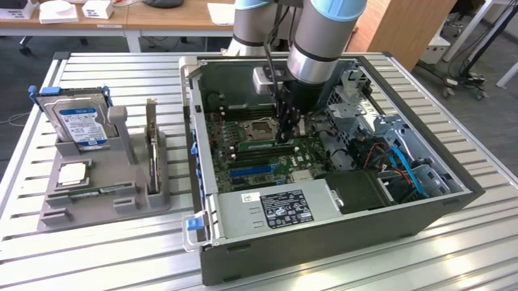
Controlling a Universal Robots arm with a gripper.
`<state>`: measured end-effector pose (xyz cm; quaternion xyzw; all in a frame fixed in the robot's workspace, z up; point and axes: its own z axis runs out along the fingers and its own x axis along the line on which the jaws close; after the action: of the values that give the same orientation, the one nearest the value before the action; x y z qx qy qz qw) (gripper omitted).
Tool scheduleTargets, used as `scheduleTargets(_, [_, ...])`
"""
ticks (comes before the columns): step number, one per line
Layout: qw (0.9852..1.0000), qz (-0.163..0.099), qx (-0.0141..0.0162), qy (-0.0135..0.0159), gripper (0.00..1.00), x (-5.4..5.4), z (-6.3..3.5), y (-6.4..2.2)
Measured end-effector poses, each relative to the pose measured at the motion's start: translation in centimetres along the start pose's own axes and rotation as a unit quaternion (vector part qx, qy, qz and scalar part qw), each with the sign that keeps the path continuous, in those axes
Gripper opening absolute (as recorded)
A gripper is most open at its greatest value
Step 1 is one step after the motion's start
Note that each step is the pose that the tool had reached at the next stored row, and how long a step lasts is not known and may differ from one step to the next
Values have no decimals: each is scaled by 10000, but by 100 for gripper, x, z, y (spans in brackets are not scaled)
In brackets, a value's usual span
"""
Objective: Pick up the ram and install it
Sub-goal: 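Insert the ram into the slot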
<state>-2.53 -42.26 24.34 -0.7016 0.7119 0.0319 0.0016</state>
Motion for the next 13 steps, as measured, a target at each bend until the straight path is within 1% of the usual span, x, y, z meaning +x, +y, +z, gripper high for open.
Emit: scheduleTargets(13, [10000,-12,1,0,11,0,6,1])
